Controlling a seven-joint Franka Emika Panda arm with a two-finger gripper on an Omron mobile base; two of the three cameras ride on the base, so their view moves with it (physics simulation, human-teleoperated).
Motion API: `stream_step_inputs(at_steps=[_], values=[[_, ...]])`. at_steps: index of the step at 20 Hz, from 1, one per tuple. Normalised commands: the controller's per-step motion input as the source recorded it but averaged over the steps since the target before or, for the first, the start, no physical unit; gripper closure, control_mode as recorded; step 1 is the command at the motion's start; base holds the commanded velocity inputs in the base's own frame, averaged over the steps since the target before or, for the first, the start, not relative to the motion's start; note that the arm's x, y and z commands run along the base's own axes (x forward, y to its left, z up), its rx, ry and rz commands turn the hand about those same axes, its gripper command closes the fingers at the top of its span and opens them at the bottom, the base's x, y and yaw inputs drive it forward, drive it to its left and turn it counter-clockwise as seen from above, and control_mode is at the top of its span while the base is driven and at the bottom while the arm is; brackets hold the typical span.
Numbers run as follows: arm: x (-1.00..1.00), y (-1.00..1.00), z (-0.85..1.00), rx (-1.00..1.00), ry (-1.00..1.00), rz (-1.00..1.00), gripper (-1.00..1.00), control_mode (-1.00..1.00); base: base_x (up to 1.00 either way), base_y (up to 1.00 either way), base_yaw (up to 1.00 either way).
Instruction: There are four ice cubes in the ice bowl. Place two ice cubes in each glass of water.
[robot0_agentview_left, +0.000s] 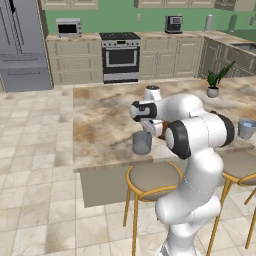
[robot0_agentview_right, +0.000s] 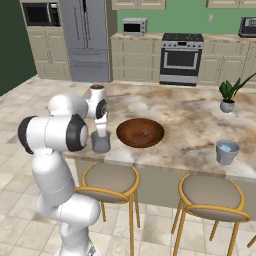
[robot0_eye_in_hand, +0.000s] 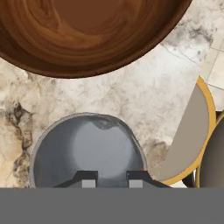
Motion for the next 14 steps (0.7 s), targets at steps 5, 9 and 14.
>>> stream_step_inputs(at_steps=[5, 9, 14], values=[[0.56, 0.19, -0.03, 0.0, 0.12, 0.0, 1.0, -1.0, 0.0, 0.0, 0.0], [0.57, 0.0, -0.1, 0.0, 0.12, 0.0, 1.0, -1.0, 0.0, 0.0, 0.0], [0.27, -0.01, -0.3, 0.0, 0.09, 0.0, 1.0, -1.0, 0.0, 0.0, 0.0]])
